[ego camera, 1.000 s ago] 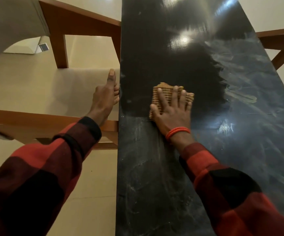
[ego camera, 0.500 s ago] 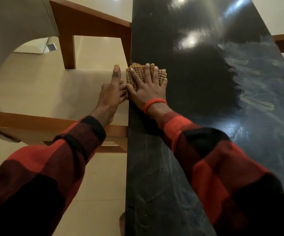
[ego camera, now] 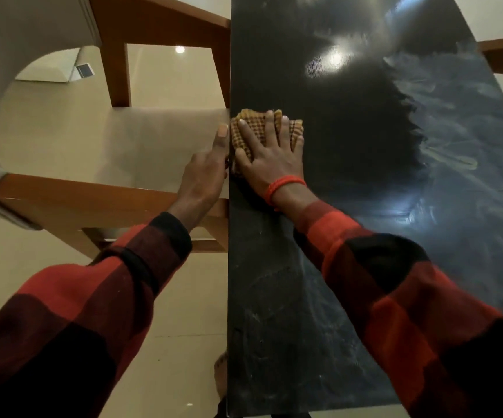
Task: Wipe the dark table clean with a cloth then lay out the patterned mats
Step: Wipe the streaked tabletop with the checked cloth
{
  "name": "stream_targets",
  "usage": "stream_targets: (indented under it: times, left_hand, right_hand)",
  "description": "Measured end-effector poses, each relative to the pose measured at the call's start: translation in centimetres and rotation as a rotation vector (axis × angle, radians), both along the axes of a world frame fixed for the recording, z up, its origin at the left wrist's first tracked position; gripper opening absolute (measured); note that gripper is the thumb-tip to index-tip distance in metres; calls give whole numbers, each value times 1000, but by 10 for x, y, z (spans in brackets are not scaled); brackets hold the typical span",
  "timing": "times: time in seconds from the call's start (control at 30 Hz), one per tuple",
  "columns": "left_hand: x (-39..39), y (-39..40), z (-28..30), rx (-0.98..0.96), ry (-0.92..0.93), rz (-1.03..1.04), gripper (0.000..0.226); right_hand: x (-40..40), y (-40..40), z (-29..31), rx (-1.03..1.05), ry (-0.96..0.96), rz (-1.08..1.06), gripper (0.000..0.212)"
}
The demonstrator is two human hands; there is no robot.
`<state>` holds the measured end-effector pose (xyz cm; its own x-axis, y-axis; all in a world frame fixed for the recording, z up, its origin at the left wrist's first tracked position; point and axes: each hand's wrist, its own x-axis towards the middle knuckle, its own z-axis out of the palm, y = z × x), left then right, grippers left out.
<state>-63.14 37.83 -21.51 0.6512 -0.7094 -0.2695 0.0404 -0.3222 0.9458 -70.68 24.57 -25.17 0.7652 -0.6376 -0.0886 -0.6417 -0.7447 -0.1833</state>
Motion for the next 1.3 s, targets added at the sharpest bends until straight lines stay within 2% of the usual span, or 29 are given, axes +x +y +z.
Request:
stream_targets:
  times: [0.13,0.23,0.5,0.73,0.97,1.17,1.3]
  left_hand:
    - [-25,18,-5,12,-83,-68,58]
    - [-38,25,-8,23,-109,-54,60]
    - [-67,30,0,54,-153,-5,70]
    - [-85,35,6,88,-140,74,66]
    - [-96,37,5,78,-80,193,51]
    - [-97,38,8,58,-87,202,49]
    - [-89,43,4,37,-42,171,57]
  right_hand:
    - [-49,42,0,-48,-1,0,64]
    - [-80,51,0,-60,-7,-17,65]
    - [-167,7,3,-83,-7,-166,65]
    - [-232,-34,5,-47,6,-320,66]
    - [-221,-29,1,-50,-46,-342,76]
    - [-170,23,2,-53,-89,-158,72]
    - [-128,67,0,-20,-106,-9,70]
